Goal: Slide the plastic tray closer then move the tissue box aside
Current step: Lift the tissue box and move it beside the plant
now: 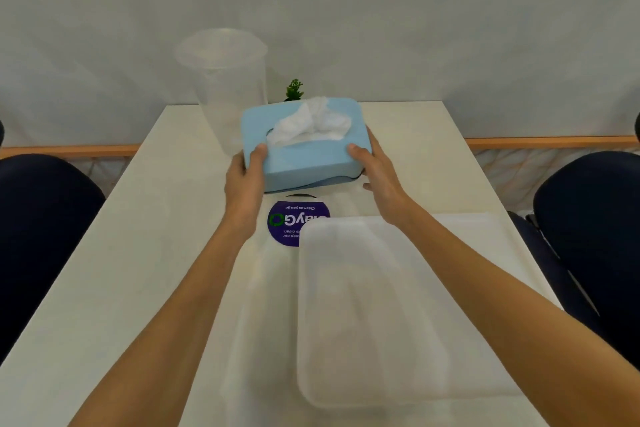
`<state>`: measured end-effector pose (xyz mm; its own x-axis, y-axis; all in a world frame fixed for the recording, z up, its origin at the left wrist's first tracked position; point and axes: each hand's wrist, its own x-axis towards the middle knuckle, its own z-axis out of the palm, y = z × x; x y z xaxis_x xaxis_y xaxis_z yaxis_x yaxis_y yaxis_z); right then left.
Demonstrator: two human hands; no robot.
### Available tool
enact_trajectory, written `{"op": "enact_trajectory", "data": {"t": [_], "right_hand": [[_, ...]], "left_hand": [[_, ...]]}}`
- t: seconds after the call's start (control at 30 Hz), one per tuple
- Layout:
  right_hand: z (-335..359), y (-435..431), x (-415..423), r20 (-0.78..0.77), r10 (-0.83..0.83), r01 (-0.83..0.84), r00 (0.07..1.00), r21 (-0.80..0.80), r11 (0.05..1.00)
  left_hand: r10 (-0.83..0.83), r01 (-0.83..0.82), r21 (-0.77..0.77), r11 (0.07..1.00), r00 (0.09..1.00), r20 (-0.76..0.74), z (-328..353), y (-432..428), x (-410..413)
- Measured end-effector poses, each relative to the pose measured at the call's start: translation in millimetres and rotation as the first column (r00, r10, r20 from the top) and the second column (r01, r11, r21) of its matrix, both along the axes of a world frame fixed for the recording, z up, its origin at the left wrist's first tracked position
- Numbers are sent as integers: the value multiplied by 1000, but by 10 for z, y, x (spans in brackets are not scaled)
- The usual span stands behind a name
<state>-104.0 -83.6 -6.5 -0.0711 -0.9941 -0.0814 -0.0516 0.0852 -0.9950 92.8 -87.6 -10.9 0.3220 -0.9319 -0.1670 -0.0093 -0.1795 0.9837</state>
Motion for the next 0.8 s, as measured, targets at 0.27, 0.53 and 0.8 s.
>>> {"op": "enact_trajectory", "data": {"t": [0.27,0.53,0.8], "right_hand": [[-214,47,-838,-69,-130,137,989,115,984],[-297,-311,-1518,-76,-174,186,982,194,963],[-396,-1095,-2155,-74,-162,172,984,154,973]], "left_hand": [[-160,151,203,967,987,30,-272,39,-860],[-218,196,197,961,971,95,-239,-366,-1610],[-225,183,207,961,953,202,-221,-1192,-2240]]}}
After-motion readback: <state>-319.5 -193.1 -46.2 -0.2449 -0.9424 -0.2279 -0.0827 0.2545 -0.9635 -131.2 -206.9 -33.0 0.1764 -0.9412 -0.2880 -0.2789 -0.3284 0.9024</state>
